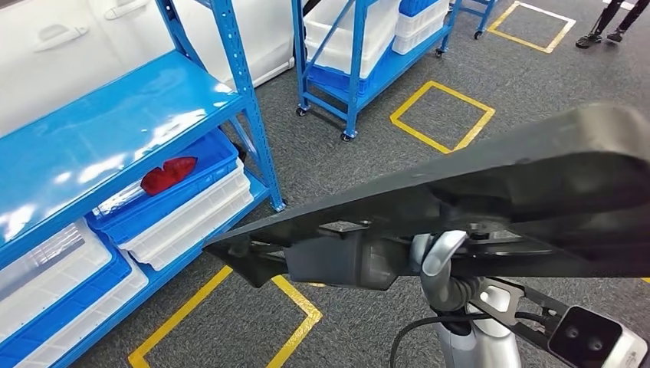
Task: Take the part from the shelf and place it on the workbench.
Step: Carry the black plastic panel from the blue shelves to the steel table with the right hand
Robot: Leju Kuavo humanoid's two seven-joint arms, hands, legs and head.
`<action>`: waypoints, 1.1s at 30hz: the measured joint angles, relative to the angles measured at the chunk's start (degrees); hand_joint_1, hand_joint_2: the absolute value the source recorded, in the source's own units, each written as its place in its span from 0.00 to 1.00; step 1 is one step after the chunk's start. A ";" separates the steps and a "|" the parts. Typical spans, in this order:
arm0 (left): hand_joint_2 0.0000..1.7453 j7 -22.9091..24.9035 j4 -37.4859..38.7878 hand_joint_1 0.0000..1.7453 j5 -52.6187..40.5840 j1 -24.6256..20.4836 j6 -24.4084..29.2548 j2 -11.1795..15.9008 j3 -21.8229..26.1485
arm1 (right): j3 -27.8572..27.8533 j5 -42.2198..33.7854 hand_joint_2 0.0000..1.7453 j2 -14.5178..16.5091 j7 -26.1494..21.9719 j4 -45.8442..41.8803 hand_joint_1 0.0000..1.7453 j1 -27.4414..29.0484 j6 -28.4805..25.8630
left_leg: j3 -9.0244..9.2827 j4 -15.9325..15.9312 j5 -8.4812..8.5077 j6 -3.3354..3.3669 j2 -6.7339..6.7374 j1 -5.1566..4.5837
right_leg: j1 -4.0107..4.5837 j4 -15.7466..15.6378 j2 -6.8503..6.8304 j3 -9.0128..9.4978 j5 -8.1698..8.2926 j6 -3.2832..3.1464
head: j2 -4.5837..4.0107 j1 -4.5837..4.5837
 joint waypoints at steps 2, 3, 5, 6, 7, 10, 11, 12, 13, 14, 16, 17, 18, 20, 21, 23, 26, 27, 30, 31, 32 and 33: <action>0.00 0.00 0.00 0.00 -0.01 0.22 0.08 0.16 0.14 | 0.05 -0.26 1.00 -0.14 0.01 0.52 0.98 -0.03 -0.13 | -3.43 7.00 -2.43 -0.13 -0.52 -0.01 | 0.11 0.03 1.21 -0.03 0.02 -0.09 | 0.00 0.00; 0.00 0.00 0.00 0.00 -0.01 0.29 0.09 0.20 0.15 | 0.07 -0.28 1.00 -0.22 0.01 0.74 0.98 -0.03 -0.16 | -3.92 7.71 -1.96 -0.10 -0.54 0.00 | 0.14 0.06 1.86 0.02 0.02 -0.08 | 0.00 0.00; 0.00 0.00 -0.01 0.00 -0.01 0.30 0.10 0.27 0.18 | 0.08 -0.29 1.00 -0.37 0.01 1.12 0.98 -0.05 -0.21 | -1.67 2.27 2.02 0.11 -1.17 0.09 | 0.14 0.17 3.21 0.26 -0.05 0.03 | 0.00 0.00; 0.00 0.00 -0.01 0.00 -0.01 0.30 0.10 0.33 0.20 | 0.10 -0.31 1.00 -0.42 0.01 1.26 0.98 -0.08 -0.23 | 0.22 -1.98 4.10 0.28 -2.51 0.24 | 0.14 0.24 3.84 0.34 -0.12 0.17 | 0.00 0.00; 0.00 -0.01 -0.01 0.00 -0.02 0.31 0.10 0.39 0.24 | 0.13 -0.31 1.00 -0.46 0.01 1.39 0.98 -0.15 -0.25 | 1.82 -5.69 5.52 0.42 -3.89 0.40 | 0.19 0.41 4.46 0.29 -0.17 0.40 | 0.00 0.00; 0.00 -0.01 -0.02 0.00 -0.03 0.31 0.12 0.50 0.34 | 0.31 -0.37 1.00 -0.55 0.01 1.66 0.98 -0.29 -0.33 | 3.18 -9.06 6.14 0.97 -5.27 0.40 | 0.10 0.52 6.30 -0.39 0.17 1.56 | 0.00 -0.01; 0.00 -0.01 -0.02 0.00 -0.03 0.25 0.12 0.48 0.36 | 0.34 -0.39 1.00 -0.59 0.01 1.71 0.98 -0.29 -0.37 | 3.19 -9.10 6.28 1.34 -4.63 0.42 | 0.00 0.51 6.61 -0.57 0.23 1.94 | 0.00 -0.01; 0.00 -0.02 -0.02 0.00 -0.03 0.18 0.12 0.48 0.36 | 0.34 -0.41 1.00 -0.65 0.00 1.73 0.98 -0.33 -0.39 | 3.24 -9.28 6.43 1.78 -3.99 0.47 | 0.02 1.03 5.96 -0.88 -0.12 2.24 | 0.00 0.00; 0.00 -0.04 -0.02 0.00 -0.03 0.14 0.11 0.47 0.36 | 0.35 -0.43 1.00 -0.71 -0.01 1.77 0.98 -0.43 -0.41 | 3.30 -9.49 6.56 2.23 -3.26 0.52 | 0.10 2.50 4.72 -1.62 -1.06 2.48 | 0.00 0.01; 0.00 -0.07 -0.02 0.00 -0.04 0.14 0.10 0.46 0.36 | 0.36 -0.46 1.00 -0.75 -0.01 1.80 0.98 -0.53 -0.42 | 3.35 -9.65 6.63 2.60 -2.50 0.53 | 0.12 5.18 3.09 -2.89 -2.60 2.66 | 0.00 0.01; 0.00 -0.04 -0.02 0.00 -0.20 0.31 0.12 0.52 0.37 | 0.37 -0.78 1.00 -0.84 -0.01 2.00 0.98 -0.58 -0.32 | 3.33 -9.67 6.55 3.00 -0.93 0.21 | 0.04 13.22 0.80 -6.81 -6.35 2.96 | 0.00 0.00; 0.00 0.03 -0.02 0.00 -0.28 0.39 0.13 0.57 0.37 | 0.37 -1.10 1.00 -0.91 -0.01 2.15 0.98 -0.53 -0.12 | 3.32 -9.67 6.51 3.05 -0.15 0.08 | -0.05 16.45 0.44 -8.40 -7.40 3.06 | 0.00 0.00; 0.00 0.10 -0.02 0.00 -0.33 0.41 0.14 0.62 0.38 | 0.36 -1.51 1.00 -0.99 -0.01 2.35 0.98 -0.49 0.19 | 3.33 -9.66 6.47 3.07 0.62 -0.03 | -0.11 17.79 0.26 -9.04 -7.41 3.09 | 0.00 0.00; 0.00 0.24 -0.02 0.00 -0.16 0.27 0.25 0.70 0.44 | 0.31 -2.38 1.00 -1.11 -0.01 2.77 0.98 -0.51 1.21 | 3.49 -9.65 6.34 2.97 1.91 -0.15 | -0.09 13.22 -0.35 -6.55 -4.44 2.87 | 0.00 0.01; 0.00 0.28 -0.02 0.00 -0.04 0.17 0.35 0.73 0.49 | 0.21 -2.77 1.00 -1.13 0.00 2.97 0.98 -0.61 1.82 | 3.65 -9.65 6.23 2.84 2.42 -0.22 | 0.07 8.74 -1.42 -4.10 -2.61 2.58 | 0.00 0.01; 0.00 0.34 -0.02 0.00 0.15 0.08 0.67 0.83 0.56 | -0.12 -3.40 1.00 -1.12 0.00 3.36 0.98 -0.96 3.02 | 3.86 -9.54 5.95 2.37 3.30 -0.53 | 0.67 1.97 -3.62 -0.56 -0.68 1.83 | 0.00 0.00; 0.00 0.38 -0.03 0.00 0.29 0.02 1.36 1.27 0.77 | -0.98 -3.92 1.00 -1.11 -0.01 3.91 0.98 -1.33 4.24 | 4.04 -9.55 5.65 1.56 4.73 -0.73 | 1.10 0.34 -3.17 -0.14 -0.49 0.92 | 0.00 0.00; 0.00 0.43 -0.04 0.00 0.34 -0.04 1.56 1.47 0.88 | -1.32 -4.10 1.00 -1.08 -0.01 4.06 0.98 -1.40 4.44 | 4.02 -9.26 5.29 1.25 4.42 -0.64 | 1.01 0.10 -2.62 -0.09 -0.32 0.60 | 0.00 0.00; 0.00 0.65 -0.08 0.00 0.52 0.05 1.85 2.08 1.33 | -2.10 -4.81 1.00 -0.79 -0.02 4.44 0.98 -1.70 4.67 | 1.10 -2.38 1.10 0.48 0.68 -0.19 | 0.67 -0.42 -0.92 0.04 0.12 -0.25 | 0.00 0.00; 0.00 0.68 -0.08 0.00 0.55 0.19 1.87 2.32 1.48 | -2.36 -5.03 1.00 -0.69 -0.02 4.57 0.98 -1.65 4.89 | -0.86 1.77 -0.78 0.32 -0.14 -0.13 | 0.66 -0.41 -0.26 0.00 0.15 -0.36 | 0.00 0.00; 0.00 0.65 -0.09 0.00 0.56 0.34 1.84 2.57 1.62 | -2.72 -5.21 1.00 -0.61 -0.02 4.68 0.98 -1.45 5.30 | -2.63 5.35 -2.02 0.18 -0.45 -0.12 | 0.67 -0.38 0.44 -0.02 0.17 -0.39 | 0.00 0.00; 0.00 0.56 -0.10 0.00 0.53 0.47 1.76 2.79 1.71 | -3.18 -5.32 1.00 -0.50 -0.02 4.76 0.98 -1.16 5.84 | -3.72 7.36 -2.23 0.09 -0.55 -0.10 | 0.66 -0.32 1.15 -0.01 0.17 -0.39 | 0.00 0.00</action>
